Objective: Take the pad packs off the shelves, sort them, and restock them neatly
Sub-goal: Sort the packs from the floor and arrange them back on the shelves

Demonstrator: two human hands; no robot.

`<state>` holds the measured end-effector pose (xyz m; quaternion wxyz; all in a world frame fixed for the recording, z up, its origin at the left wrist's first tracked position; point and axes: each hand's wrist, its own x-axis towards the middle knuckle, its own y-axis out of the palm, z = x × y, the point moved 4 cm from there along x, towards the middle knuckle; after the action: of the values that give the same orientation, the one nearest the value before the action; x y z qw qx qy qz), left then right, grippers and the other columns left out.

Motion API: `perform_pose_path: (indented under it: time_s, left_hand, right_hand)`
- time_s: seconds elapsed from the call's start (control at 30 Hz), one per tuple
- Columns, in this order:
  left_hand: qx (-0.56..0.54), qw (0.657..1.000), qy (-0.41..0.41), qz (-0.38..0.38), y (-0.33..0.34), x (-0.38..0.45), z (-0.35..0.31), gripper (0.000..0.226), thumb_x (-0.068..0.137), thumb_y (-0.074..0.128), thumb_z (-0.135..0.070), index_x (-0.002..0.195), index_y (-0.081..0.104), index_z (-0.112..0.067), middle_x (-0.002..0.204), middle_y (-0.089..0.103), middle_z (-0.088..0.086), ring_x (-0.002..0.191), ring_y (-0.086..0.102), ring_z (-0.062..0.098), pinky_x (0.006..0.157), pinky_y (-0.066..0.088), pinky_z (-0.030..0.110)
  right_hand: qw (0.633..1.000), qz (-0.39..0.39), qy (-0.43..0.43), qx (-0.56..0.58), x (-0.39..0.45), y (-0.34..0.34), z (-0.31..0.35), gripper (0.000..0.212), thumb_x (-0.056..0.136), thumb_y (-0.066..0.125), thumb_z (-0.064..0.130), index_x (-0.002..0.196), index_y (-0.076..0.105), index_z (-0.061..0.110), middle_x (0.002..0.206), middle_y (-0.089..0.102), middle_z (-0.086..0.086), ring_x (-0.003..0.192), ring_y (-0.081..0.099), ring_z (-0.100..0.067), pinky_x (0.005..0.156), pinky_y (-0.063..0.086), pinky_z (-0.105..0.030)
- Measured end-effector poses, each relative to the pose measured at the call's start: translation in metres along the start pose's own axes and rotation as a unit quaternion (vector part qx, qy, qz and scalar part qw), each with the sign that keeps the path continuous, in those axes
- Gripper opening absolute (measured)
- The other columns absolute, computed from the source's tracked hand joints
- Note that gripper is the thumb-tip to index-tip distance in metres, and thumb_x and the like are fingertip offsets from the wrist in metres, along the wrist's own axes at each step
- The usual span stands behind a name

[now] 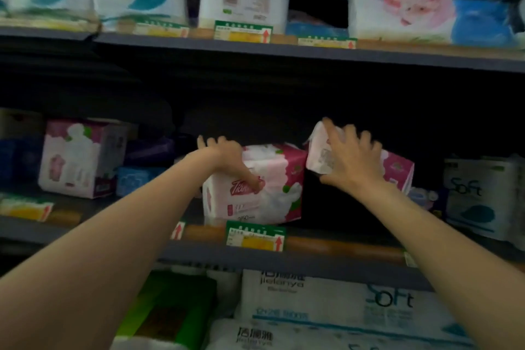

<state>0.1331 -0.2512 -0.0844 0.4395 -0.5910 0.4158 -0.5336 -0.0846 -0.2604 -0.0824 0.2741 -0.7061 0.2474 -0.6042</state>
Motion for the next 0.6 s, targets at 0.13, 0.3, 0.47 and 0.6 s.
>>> perform_pose_path:
  time_s: [0.13,0.3,0.47,0.6]
  left_hand:
    - [-0.205,0.974,0.019,-0.098,-0.027,-0.025,0.034,0.089,0.051,0.074,-0.069,0.112,0.053,-0.008,0.106,0.065,0.004,0.099,0.062,0.024,0.102,0.039,0.045]
    - [-0.351,0.935,0.054,-0.015,-0.073,-0.092,0.113,0.065,0.043,0.085,-0.051,0.095,0.066,-0.017,0.076,0.074,0.002,0.068,0.072,0.018,0.053,0.055,0.025]
    - [-0.271,0.936,0.02,0.222,-0.04,-0.164,0.178,0.102,0.014,0.09,-0.056,0.102,0.066,-0.009,0.093,0.072,0.017,0.078,0.071,0.03,0.058,0.059,0.033]
    - [-0.175,0.938,0.015,0.298,0.024,-0.204,0.203,0.095,0.031,0.088,-0.055,0.114,0.059,-0.018,0.095,0.074,0.005,0.084,0.071,0.024,0.063,0.058,0.029]
  right_hand:
    - [0.991,-0.104,0.031,0.084,-0.004,-0.054,0.017,0.111,0.065,0.075,0.051,0.149,0.008,0.024,0.136,0.033,-0.018,0.119,0.036,-0.041,0.094,0.034,-0.05]
    - [0.96,-0.12,0.034,0.249,-0.007,-0.124,0.064,0.105,0.066,0.068,0.064,0.146,0.018,0.019,0.138,0.036,-0.017,0.124,0.037,-0.04,0.098,0.036,-0.051]
    - [0.956,-0.021,-0.033,0.292,-0.044,-0.141,0.143,0.086,0.072,0.063,0.063,0.139,0.031,0.021,0.137,0.046,-0.011,0.12,0.047,-0.034,0.091,0.041,-0.041]
    - [0.955,0.058,-0.081,0.28,-0.096,-0.116,0.195,0.083,0.074,0.063,0.062,0.14,0.031,0.023,0.134,0.048,-0.01,0.11,0.052,-0.034,0.078,0.042,-0.041]
